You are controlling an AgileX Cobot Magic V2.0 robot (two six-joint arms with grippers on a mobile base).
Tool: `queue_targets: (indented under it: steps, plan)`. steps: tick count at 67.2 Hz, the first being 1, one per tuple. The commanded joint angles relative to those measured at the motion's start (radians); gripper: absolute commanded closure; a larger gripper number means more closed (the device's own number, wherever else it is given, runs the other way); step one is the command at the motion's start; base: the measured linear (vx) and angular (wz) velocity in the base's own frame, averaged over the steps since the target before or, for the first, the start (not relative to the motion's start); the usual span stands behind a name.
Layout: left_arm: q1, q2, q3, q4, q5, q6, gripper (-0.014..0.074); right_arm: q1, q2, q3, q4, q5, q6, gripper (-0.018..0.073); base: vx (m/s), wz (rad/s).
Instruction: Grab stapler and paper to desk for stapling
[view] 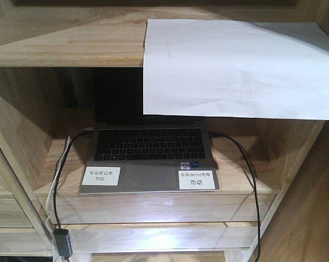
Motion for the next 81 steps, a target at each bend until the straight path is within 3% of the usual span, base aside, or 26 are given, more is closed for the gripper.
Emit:
queue_targets:
  steps: [1,81]
  plan:
    - [-0.007,-0.04,0.015,-0.003,-0.176,-0.005,0.0603,-0.003,-0.015,0.003,-0.002,-0.072,0.001,0.0568,0.0,0.0]
    - [-0.007,-0.077,0.03,-0.002,-0.175,-0.005,0.0603,-0.003,-0.014,0.002,-0.002,-0.072,0.001,0.0568,0.0,0.0]
